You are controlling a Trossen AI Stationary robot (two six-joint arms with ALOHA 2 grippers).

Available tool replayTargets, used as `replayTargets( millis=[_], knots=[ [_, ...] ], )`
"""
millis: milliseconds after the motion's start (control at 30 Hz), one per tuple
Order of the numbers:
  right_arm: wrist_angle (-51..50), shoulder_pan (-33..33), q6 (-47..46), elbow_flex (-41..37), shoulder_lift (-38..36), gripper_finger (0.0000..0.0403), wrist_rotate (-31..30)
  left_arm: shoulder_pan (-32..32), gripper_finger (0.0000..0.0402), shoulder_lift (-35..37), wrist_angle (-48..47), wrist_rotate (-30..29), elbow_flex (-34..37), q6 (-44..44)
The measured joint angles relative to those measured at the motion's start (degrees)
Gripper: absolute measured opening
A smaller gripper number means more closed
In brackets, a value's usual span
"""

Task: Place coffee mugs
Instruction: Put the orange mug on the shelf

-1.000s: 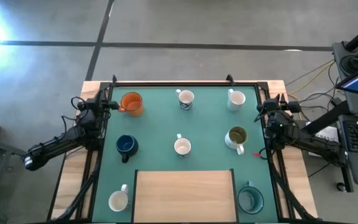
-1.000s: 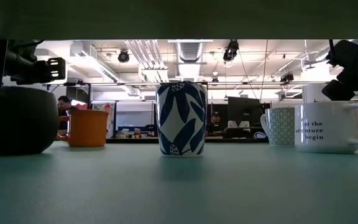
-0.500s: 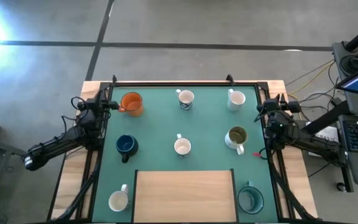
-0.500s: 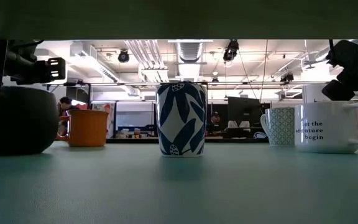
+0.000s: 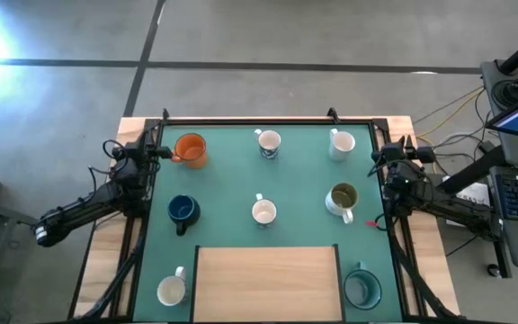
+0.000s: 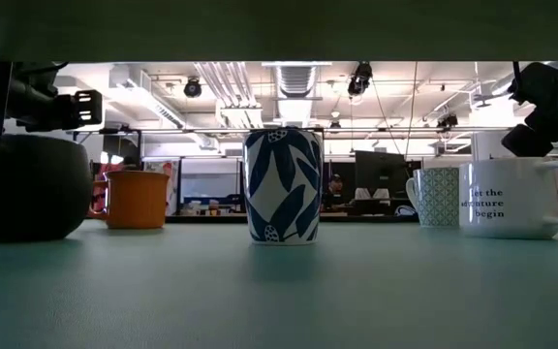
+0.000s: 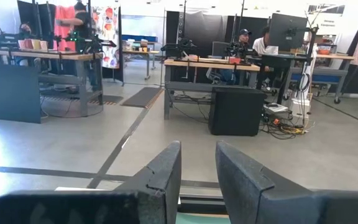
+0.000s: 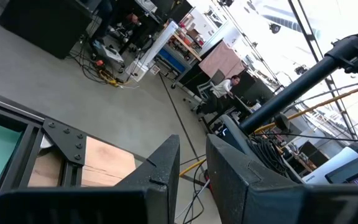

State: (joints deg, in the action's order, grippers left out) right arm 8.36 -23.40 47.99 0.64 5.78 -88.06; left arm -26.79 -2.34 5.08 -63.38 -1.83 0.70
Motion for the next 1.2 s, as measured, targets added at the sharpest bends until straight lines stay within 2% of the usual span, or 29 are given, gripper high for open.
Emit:
replayTargets(
  millis=[100, 300, 500, 633, 767, 967, 1200],
  knots=[
    [0.0, 0.0, 0.0, 0.0, 0.0, 0.0068, 0.0, 0.0, 0.0082, 0.0, 0.0, 3.8, 0.0, 0.2],
    [0.0, 0.0, 0.0, 0.0, 0.0, 0.0068, 0.0, 0.0, 0.0082, 0.0, -0.1, 15.5, -0.4, -0.2],
    [0.0, 0.0, 0.0, 0.0, 0.0, 0.0068, 0.0, 0.1, 0.0082, -1.9, -2.2, 23.1, -5.3, -3.3],
    [0.0, 0.0, 0.0, 0.0, 0.0, 0.0068, 0.0, 0.1, 0.0082, -5.9, -11.2, 23.6, -11.8, -2.6],
    [0.0, 0.0, 0.0, 0.0, 0.0, 0.0068, 0.0, 0.1, 0.0082, -12.1, -22.7, 24.1, -18.2, 5.7],
    [0.0, 0.0, 0.0, 0.0, 0.0, 0.0068, 0.0, 0.0, 0.0082, -23.0, -37.7, 30.9, -27.6, 18.9],
    [0.0, 0.0, 0.0, 0.0, 0.0, 0.0068, 0.0, 0.0, 0.0082, -34.5, -48.6, 38.6, -37.9, 21.7]
  ],
)
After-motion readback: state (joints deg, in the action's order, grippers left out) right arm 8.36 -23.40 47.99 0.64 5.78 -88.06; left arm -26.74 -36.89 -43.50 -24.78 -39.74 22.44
